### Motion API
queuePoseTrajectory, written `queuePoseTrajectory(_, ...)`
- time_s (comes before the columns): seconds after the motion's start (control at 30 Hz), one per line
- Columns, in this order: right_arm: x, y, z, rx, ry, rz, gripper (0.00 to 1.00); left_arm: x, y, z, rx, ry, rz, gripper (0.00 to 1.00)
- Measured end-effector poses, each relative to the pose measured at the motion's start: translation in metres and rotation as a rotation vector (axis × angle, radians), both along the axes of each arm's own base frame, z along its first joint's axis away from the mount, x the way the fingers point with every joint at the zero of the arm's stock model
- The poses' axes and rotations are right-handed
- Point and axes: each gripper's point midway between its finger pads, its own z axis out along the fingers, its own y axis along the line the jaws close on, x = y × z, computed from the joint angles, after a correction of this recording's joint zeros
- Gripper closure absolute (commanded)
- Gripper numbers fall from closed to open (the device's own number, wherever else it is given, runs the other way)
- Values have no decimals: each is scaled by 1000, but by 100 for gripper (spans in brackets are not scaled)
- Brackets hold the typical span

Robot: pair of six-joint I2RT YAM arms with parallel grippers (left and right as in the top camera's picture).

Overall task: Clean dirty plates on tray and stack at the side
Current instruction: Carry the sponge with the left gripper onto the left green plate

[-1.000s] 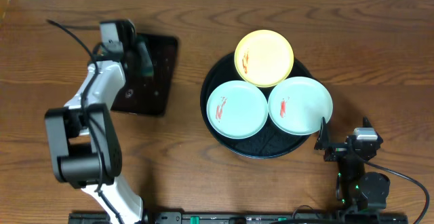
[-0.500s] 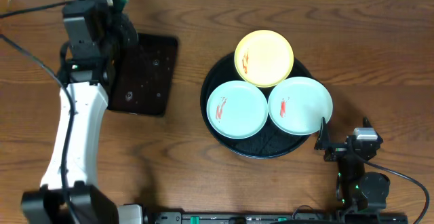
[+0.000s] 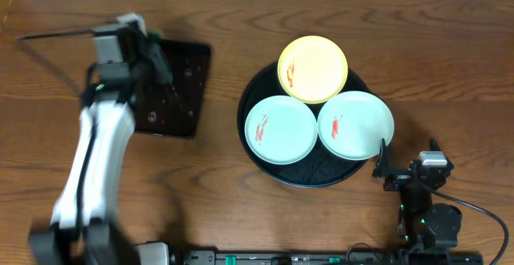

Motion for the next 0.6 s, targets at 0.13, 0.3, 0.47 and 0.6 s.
queuePoseTrajectory(0.13,0,0,0,0,0,0,1,-25,-7,127,-60,-312,20,92)
queuePoseTrajectory(0.3,0,0,0,0,0,0,1,-66,-17,179,-219,-396,77,92)
queuePoseTrajectory(0.47,0,0,0,0,0,0,1,-62,-49,131,-331,-200,74,92)
queuePoseTrajectory(0.6,0,0,0,0,0,0,1,-50,-98,74,-353,-9,-2,92)
